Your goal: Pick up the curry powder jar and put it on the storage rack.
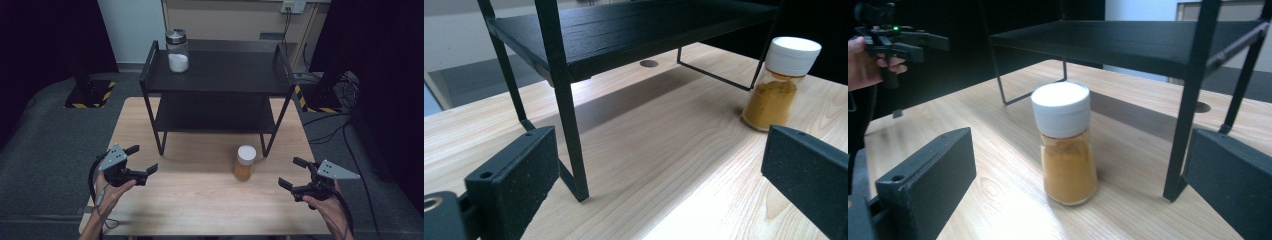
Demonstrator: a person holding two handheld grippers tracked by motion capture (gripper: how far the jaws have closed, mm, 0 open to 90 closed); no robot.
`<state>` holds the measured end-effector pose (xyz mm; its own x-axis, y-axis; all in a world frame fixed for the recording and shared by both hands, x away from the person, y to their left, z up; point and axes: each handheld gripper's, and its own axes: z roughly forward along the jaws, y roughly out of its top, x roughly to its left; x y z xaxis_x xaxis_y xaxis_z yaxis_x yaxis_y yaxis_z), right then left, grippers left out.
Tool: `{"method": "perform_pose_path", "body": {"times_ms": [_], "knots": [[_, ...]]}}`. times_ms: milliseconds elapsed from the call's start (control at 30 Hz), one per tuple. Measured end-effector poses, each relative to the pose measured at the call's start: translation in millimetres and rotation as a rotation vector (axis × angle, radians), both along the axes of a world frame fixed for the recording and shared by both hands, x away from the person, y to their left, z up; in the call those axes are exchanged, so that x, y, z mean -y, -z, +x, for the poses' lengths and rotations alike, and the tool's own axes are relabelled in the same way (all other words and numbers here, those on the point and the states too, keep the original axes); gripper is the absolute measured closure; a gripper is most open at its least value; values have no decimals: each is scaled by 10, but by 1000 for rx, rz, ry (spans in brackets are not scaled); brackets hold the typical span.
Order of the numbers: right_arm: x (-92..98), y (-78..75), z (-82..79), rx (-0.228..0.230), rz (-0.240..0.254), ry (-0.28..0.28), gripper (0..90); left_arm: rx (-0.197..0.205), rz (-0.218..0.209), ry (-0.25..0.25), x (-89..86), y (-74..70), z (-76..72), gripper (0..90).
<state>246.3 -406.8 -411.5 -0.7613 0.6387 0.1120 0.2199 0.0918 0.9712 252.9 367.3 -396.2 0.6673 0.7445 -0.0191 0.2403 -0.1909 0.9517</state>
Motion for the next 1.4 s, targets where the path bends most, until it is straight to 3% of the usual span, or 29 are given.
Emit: {"method": "perform_pose_path", "body": {"times_ms": [233,467,733,933,1167,1400], "knots": [[24,-312,33,2,-19,-43,8,8,-11,9,-39,11,-10,11],[45,-674,53,9,-71,-88,9,7,1,12,-17,8,-10,12],[26,-1022,128,-3,-116,-113,15,-2,-27,5,-73,22,-11,14],[-19,-1214,203,-9,-151,-130,15,-5,-41,-3,-100,34,-7,14],[-79,-1434,315,-25,-204,-150,16,-7,-26,-4,-92,27,0,14],[-147,-1551,458,-41,-230,-163,17,-9,-29,-3,-96,29,2,15]]}}
